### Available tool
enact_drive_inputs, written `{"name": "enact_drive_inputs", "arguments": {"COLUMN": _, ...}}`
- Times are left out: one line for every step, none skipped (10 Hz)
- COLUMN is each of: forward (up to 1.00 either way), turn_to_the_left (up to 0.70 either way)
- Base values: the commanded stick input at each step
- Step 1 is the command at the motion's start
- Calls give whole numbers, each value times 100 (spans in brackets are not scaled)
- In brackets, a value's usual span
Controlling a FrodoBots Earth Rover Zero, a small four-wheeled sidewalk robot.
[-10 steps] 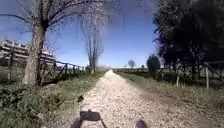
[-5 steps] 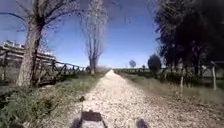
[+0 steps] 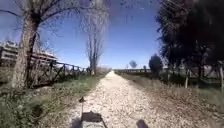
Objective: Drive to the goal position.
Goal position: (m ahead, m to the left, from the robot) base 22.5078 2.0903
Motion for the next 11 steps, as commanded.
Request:
{"name": "enact_drive_inputs", "arguments": {"forward": 50, "turn_to_the_left": 0}}
{"name": "enact_drive_inputs", "arguments": {"forward": 50, "turn_to_the_left": 0}}
{"name": "enact_drive_inputs", "arguments": {"forward": 50, "turn_to_the_left": 0}}
{"name": "enact_drive_inputs", "arguments": {"forward": 50, "turn_to_the_left": 0}}
{"name": "enact_drive_inputs", "arguments": {"forward": 50, "turn_to_the_left": 0}}
{"name": "enact_drive_inputs", "arguments": {"forward": 50, "turn_to_the_left": 0}}
{"name": "enact_drive_inputs", "arguments": {"forward": 50, "turn_to_the_left": 0}}
{"name": "enact_drive_inputs", "arguments": {"forward": 50, "turn_to_the_left": 0}}
{"name": "enact_drive_inputs", "arguments": {"forward": 50, "turn_to_the_left": 0}}
{"name": "enact_drive_inputs", "arguments": {"forward": 50, "turn_to_the_left": 0}}
{"name": "enact_drive_inputs", "arguments": {"forward": 50, "turn_to_the_left": 0}}
